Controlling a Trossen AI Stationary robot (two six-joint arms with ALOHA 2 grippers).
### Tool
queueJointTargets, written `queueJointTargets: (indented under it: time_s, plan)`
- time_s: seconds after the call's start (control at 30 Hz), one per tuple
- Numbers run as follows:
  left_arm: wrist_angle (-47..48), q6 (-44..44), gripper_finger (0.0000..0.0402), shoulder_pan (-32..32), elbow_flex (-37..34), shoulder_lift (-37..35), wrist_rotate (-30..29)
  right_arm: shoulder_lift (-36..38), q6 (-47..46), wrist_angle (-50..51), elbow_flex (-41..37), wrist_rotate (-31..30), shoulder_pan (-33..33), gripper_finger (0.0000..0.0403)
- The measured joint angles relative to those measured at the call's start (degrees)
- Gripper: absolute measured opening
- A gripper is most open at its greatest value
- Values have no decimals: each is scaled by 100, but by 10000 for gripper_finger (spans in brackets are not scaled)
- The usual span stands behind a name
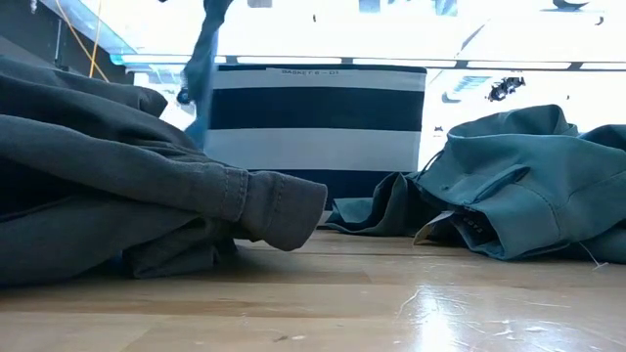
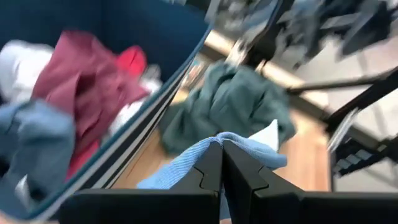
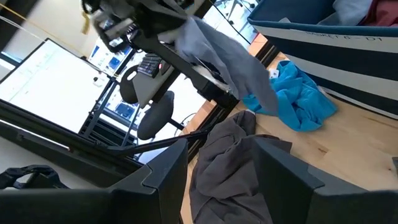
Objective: Sort clothes
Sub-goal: Put the light blue towel into the blue laundry bin
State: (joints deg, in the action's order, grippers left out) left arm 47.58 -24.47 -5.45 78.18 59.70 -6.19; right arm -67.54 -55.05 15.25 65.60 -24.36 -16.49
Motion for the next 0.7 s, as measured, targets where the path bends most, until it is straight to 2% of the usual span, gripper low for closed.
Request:
queueJointTargets:
  time_s: [0.4,0.7]
  plan:
    - [-1831,-183,0,-32,270,2,74,0,-39,2,0,20,0,178]
    - [-3598,-146,0,-578,274,251,112,0,-42,2,0,20,0,178]
